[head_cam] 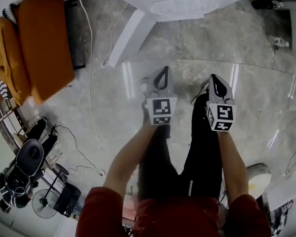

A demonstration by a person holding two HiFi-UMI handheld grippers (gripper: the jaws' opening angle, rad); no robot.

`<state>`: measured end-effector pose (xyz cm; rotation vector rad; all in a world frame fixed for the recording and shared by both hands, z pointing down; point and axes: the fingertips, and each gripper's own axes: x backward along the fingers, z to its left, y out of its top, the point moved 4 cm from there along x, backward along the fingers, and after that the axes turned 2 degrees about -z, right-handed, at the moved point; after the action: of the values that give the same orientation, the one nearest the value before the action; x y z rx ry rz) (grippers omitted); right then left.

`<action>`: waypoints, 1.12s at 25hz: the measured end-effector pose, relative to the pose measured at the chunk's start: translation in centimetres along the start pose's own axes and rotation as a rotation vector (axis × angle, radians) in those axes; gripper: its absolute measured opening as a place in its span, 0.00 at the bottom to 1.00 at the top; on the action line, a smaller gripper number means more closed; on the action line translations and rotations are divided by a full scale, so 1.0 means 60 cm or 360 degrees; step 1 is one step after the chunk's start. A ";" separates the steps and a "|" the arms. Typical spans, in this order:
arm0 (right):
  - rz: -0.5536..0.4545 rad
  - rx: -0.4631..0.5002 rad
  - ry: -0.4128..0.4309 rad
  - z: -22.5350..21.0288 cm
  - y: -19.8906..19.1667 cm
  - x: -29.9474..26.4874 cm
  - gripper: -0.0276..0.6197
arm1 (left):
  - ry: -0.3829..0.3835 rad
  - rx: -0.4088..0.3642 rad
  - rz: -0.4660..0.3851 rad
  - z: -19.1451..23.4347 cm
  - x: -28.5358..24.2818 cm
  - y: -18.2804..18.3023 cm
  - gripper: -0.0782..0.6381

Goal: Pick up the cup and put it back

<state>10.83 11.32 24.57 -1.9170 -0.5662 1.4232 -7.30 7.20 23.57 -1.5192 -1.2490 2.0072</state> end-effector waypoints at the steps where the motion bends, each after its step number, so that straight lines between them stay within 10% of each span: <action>1: 0.0017 0.0004 0.0001 0.014 0.019 0.032 0.05 | -0.0017 -0.0034 0.0008 -0.005 0.033 0.024 0.11; 13: -0.0126 -0.0019 0.0093 0.100 0.323 0.321 0.05 | -0.0032 0.0045 -0.0051 -0.039 0.349 0.316 0.11; 28: -0.0374 0.0156 0.0174 0.150 0.607 0.508 0.05 | -0.0038 -0.0011 -0.0543 -0.025 0.522 0.642 0.11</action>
<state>9.91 9.90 -23.72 -1.7743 -0.6349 1.1689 -8.73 8.17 -26.10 -1.1916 -1.4157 1.8038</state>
